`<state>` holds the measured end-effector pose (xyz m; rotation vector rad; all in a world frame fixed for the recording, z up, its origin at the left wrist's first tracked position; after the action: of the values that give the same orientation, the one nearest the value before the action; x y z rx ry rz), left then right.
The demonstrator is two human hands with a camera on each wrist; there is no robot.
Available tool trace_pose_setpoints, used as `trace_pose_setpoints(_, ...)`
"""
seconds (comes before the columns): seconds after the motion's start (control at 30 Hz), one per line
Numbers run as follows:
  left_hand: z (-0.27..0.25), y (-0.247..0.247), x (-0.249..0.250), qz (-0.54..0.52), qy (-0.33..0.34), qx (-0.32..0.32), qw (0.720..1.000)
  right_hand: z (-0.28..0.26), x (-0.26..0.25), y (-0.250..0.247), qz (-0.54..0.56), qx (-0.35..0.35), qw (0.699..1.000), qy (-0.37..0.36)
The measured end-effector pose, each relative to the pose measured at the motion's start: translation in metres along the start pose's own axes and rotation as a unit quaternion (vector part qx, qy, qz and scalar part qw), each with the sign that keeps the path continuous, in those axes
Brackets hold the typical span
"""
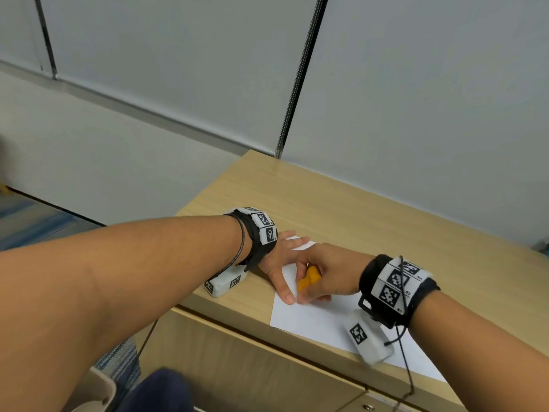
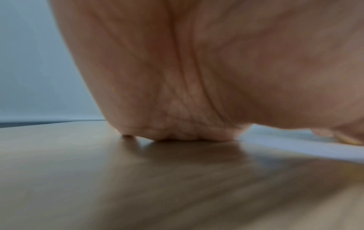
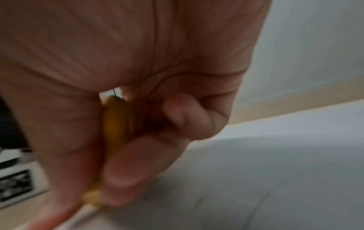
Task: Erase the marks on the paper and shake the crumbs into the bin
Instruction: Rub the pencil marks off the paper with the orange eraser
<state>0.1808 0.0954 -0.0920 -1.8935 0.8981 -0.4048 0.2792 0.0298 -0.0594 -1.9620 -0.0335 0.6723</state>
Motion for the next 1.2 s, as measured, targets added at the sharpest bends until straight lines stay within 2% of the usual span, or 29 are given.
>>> trace_pose_setpoints(0.1, 0.001, 0.0, 0.001, 0.01, 0.005, 0.003, 1.0, 0.004, 0.012, -0.017, -0.072, 0.106, 0.991, 0.034)
trace_pose_setpoints(0.13, 0.001, 0.0, 0.002, 0.01, 0.008, 0.006, 1.0, 0.004, 0.015, -0.018, -0.069, 0.115, 0.99, 0.041)
trace_pose_setpoints(0.17, 0.002, 0.001, 0.002, 0.009, 0.007, 0.008, 1.0, 0.004, 0.015, -0.015, -0.044, 0.094, 0.994, 0.037)
trace_pose_setpoints(0.23, 0.003, 0.002, 0.0, 0.004, 0.004, 0.007, 1.0, 0.003, 0.012, -0.002, 0.041, 0.006, 0.999, 0.019)
trace_pose_setpoints(0.27, 0.003, 0.002, 0.0, 0.001, 0.005, 0.006, 1.0, 0.003, 0.01, 0.0, 0.051, -0.007, 0.999, 0.015)
trace_pose_setpoints(0.37, 0.001, 0.001, 0.001, 0.005, 0.01, 0.005, 1.0, 0.003, 0.012, -0.014, -0.046, 0.087, 0.994, 0.039)
trace_pose_setpoints(0.4, 0.0, 0.0, 0.002, 0.008, 0.011, 0.005, 1.0, 0.002, 0.009, -0.016, -0.062, 0.098, 0.993, 0.038)
trace_pose_setpoints(0.43, 0.0, 0.0, 0.002, 0.009, 0.01, 0.005, 1.0, 0.001, 0.005, -0.013, -0.062, 0.081, 0.994, 0.026)
trace_pose_setpoints(0.53, -0.001, 0.0, 0.0, 0.001, 0.003, 0.002, 1.0, -0.002, -0.004, 0.001, -0.006, -0.036, 0.999, 0.001)
trace_pose_setpoints(0.57, -0.002, -0.001, 0.0, 0.001, 0.004, 0.003, 1.0, -0.001, -0.002, -0.001, -0.017, -0.027, 0.999, 0.007)
trace_pose_setpoints(0.67, -0.003, -0.002, 0.002, 0.006, 0.012, 0.007, 1.0, 0.0, 0.007, -0.015, -0.081, 0.075, 0.993, 0.039)
trace_pose_setpoints(0.7, -0.002, -0.002, 0.002, 0.004, 0.012, 0.008, 1.0, -0.002, 0.006, -0.013, -0.077, 0.069, 0.994, 0.036)
trace_pose_setpoints(0.8, 0.001, 0.0, -0.001, -0.001, 0.005, 0.005, 1.0, -0.006, -0.001, 0.003, -0.003, -0.041, 0.999, 0.006)
trace_pose_setpoints(0.83, 0.001, 0.0, -0.002, -0.003, 0.004, 0.005, 1.0, -0.006, 0.0, 0.002, -0.006, -0.04, 0.999, 0.004)
trace_pose_setpoints(0.93, 0.002, 0.001, 0.0, -0.002, 0.003, 0.011, 1.0, -0.012, 0.021, -0.02, -0.023, 0.085, 0.995, 0.041)
trace_pose_setpoints(1.0, 0.004, 0.002, -0.001, -0.001, 0.003, 0.012, 1.0, -0.021, 0.036, -0.027, 0.048, 0.133, 0.988, 0.059)
trace_pose_setpoints(1.2, 0.005, 0.001, 0.002, 0.005, 0.008, 0.006, 1.0, -0.031, 0.052, 0.0, 0.175, 0.094, 0.98, 0.032)
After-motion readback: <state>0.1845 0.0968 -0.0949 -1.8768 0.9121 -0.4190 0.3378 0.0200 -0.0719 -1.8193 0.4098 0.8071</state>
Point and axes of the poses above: each hand's wrist, its own z-axis towards the middle knuckle, its own y-axis out of the palm, x = y × z, the point moved 5 cm from there along z, towards the middle knuckle, and after that the axes turned 12 degrees about -y, right-handed, at the moved point
